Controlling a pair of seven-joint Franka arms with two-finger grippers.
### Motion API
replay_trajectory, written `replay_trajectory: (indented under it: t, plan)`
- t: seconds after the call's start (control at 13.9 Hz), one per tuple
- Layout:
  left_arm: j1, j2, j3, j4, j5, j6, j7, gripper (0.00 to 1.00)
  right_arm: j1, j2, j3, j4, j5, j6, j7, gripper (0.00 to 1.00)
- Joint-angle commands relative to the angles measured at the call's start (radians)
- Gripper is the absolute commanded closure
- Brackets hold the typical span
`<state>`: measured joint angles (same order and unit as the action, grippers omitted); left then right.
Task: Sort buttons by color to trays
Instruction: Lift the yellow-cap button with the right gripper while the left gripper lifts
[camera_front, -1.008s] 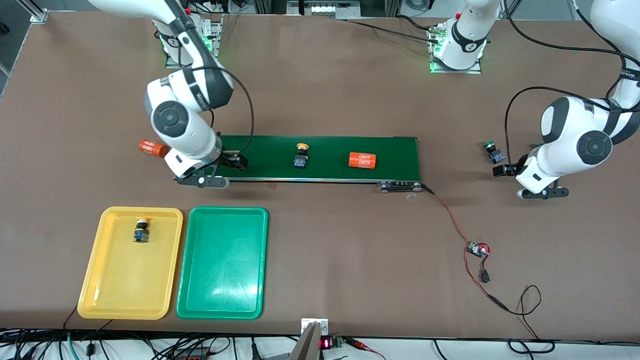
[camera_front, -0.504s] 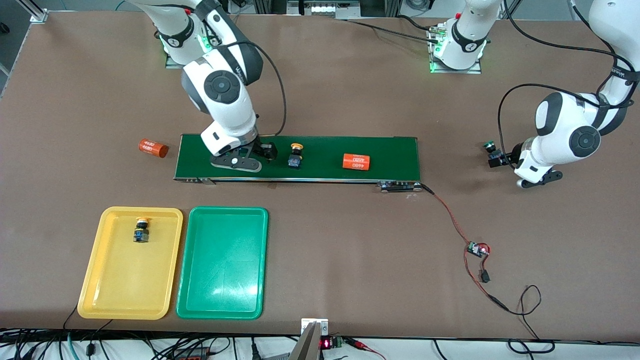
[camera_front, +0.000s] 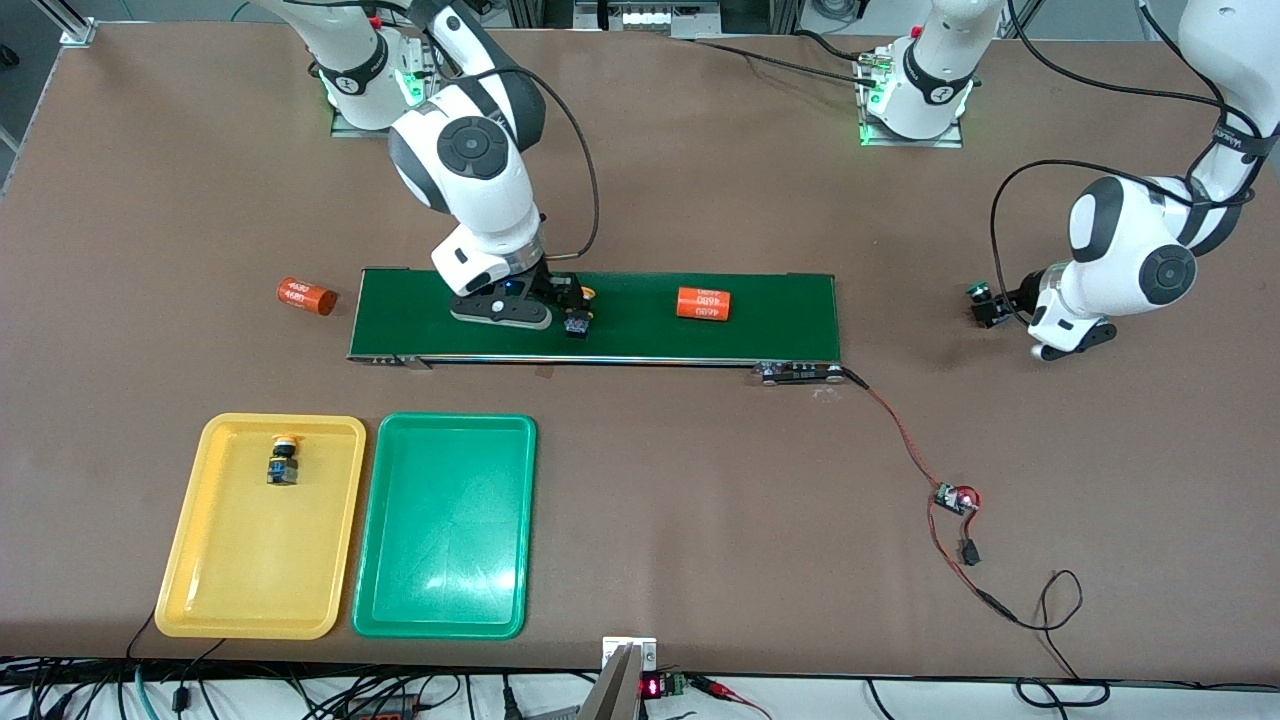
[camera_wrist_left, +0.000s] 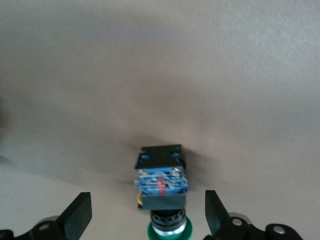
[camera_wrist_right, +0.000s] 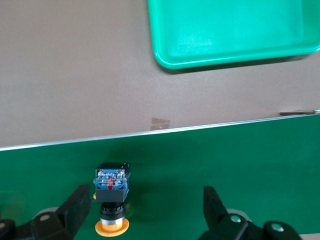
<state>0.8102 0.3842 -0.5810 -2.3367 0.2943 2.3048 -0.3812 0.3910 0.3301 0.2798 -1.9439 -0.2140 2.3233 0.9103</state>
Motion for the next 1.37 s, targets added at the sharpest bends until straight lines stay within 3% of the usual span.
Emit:
replay_trajectory:
  t: [0.0, 0.29, 0.43, 0.58, 0.65, 0.86, 1.08, 1.15, 1.3]
  plan:
    - [0.003, -0.002, -0.014, -0.016, -0.023, 0.013, -0.008, 0.12, 0.020, 0.023, 0.002, -0.018, -0.030, 0.022, 0.030, 0.00]
    - [-0.011, 0.005, -0.014, -0.012, -0.021, 0.018, -0.004, 0.32, 0.023, 0.055, 0.002, -0.018, -0.035, 0.034, 0.030, 0.00]
    - [-0.011, 0.004, -0.014, -0.009, -0.020, 0.016, 0.001, 0.56, 0.023, 0.070, 0.002, -0.018, -0.033, 0.045, 0.030, 0.00]
    - [-0.019, -0.008, -0.020, -0.007, -0.020, 0.007, 0.037, 0.88, 0.023, 0.087, 0.002, -0.018, -0.035, 0.060, 0.030, 0.00]
    - [-0.026, -0.013, -0.026, -0.003, -0.020, 0.004, 0.062, 0.96, 0.023, 0.093, 0.002, -0.018, -0.035, 0.065, 0.030, 0.00]
    - [-0.043, -0.054, -0.055, 0.019, -0.020, 0.001, 0.088, 1.00, 0.023, 0.110, 0.002, -0.018, -0.062, 0.073, 0.030, 0.03]
    - [-0.066, -0.107, -0.147, 0.069, -0.020, -0.043, 0.090, 1.00, 0.022, 0.122, -0.001, -0.018, -0.077, 0.080, 0.025, 0.26]
    - [-0.095, -0.104, -0.176, 0.127, -0.020, -0.111, 0.090, 1.00, 0.017, 0.122, -0.001, -0.018, -0.084, 0.080, 0.022, 0.45]
    - [-0.140, -0.100, -0.242, 0.209, -0.021, -0.179, 0.111, 1.00, 0.012, 0.122, -0.002, -0.018, -0.084, 0.077, 0.021, 0.73]
